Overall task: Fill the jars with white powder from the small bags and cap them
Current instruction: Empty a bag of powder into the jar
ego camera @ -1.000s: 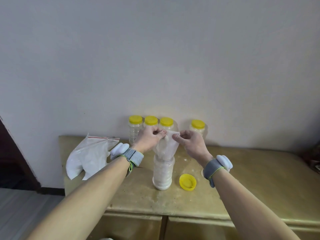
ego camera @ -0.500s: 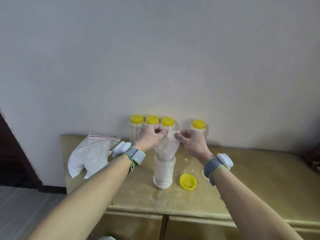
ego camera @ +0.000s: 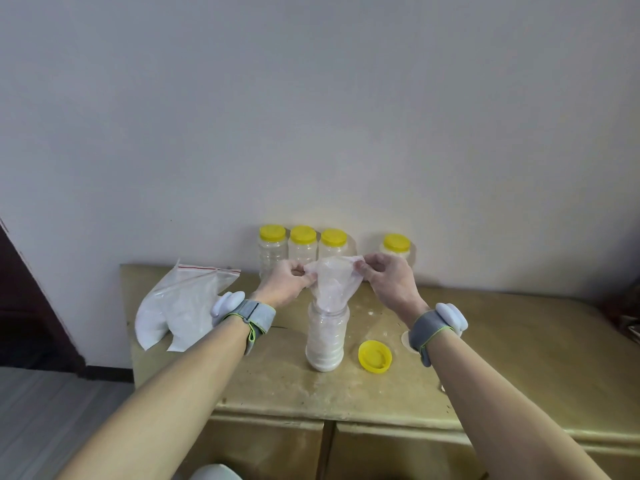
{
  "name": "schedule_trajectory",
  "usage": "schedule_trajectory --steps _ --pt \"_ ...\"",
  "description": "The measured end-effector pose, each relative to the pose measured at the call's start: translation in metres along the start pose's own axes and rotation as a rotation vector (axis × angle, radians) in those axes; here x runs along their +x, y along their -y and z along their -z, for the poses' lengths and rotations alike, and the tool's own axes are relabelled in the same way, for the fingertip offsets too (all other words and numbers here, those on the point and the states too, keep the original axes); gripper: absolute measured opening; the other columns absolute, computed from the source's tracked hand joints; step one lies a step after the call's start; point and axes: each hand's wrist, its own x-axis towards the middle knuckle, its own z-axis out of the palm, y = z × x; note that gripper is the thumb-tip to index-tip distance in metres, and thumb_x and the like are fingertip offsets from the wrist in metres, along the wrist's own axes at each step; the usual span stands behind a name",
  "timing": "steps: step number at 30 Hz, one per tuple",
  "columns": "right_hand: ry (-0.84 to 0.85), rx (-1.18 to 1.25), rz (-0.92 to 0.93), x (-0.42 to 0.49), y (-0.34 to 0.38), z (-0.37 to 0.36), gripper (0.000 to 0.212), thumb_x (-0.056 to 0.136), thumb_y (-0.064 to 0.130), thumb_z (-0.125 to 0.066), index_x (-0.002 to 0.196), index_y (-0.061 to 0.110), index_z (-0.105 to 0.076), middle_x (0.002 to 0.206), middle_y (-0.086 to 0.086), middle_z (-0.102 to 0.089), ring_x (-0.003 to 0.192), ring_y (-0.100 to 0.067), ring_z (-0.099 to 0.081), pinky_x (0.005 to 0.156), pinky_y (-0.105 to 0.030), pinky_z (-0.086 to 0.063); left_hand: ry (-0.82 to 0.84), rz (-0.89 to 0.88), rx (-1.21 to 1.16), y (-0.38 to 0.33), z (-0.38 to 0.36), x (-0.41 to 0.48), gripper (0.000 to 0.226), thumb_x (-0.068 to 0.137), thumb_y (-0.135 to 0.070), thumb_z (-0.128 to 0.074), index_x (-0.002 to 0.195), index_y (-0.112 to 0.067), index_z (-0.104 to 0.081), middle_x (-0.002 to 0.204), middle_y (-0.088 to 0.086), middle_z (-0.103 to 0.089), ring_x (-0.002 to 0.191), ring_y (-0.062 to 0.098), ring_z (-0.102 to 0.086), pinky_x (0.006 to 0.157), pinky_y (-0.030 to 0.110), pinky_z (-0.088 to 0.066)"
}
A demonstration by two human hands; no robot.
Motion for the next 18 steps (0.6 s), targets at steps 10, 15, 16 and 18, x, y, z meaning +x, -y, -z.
schedule_trajectory --steps 10,15,16,18 --pt "-0.043 -0.068 0.011 -0.0003 -0.0021 -0.0012 0.013 0.097 0.017 -0.062 0.101 0.014 -0.074 0.087 0.005 -0.070 0.090 -0.013 -0.066 0.080 -0.020 -0.050 -0.135 -0.072 0.012 0.0012 0.0005 0.0011 0.017 0.095 -0.031 -0.067 0.080 -0.024 -0.070 0.091 -0.006 -0.075 0.087 0.010 -0.066 0.073 0.018 -0.047" --pt "-0.109 -0.021 -0.030 -0.0021 -0.0042 -0.0036 0.018 0.084 0.028 -0.079 0.084 0.012 -0.070 0.070 0.009 -0.066 0.065 -0.001 -0.059 0.055 -0.006 -0.041 -0.138 -0.059 0.002 -0.0021 -0.0052 -0.0022 0.020 0.084 -0.039 -0.079 0.081 -0.022 -0.069 0.088 -0.007 -0.075 0.083 0.007 -0.065 0.079 0.025 -0.047" --pt "-0.119 -0.022 -0.027 -0.0016 -0.0053 -0.0027 0.019 0.084 0.029 -0.079 0.083 0.012 -0.070 0.070 0.009 -0.066 0.064 -0.002 -0.058 0.054 -0.007 -0.041 -0.140 -0.056 0.002 -0.0034 -0.0051 -0.0028 0.023 0.083 -0.041 -0.080 0.081 -0.021 -0.070 0.085 -0.007 -0.074 0.079 0.006 -0.063 0.074 0.024 -0.045" --pt "-0.099 -0.057 -0.024 -0.0025 -0.0053 0.0000 0.012 0.091 0.026 -0.072 0.091 0.014 -0.072 0.078 0.008 -0.068 0.075 -0.006 -0.063 0.060 -0.007 -0.042 -0.128 -0.052 0.008 -0.0024 -0.0031 -0.0018 0.023 0.087 -0.040 -0.076 0.089 -0.018 -0.074 0.088 -0.005 -0.073 0.082 0.010 -0.064 0.071 0.023 -0.042"
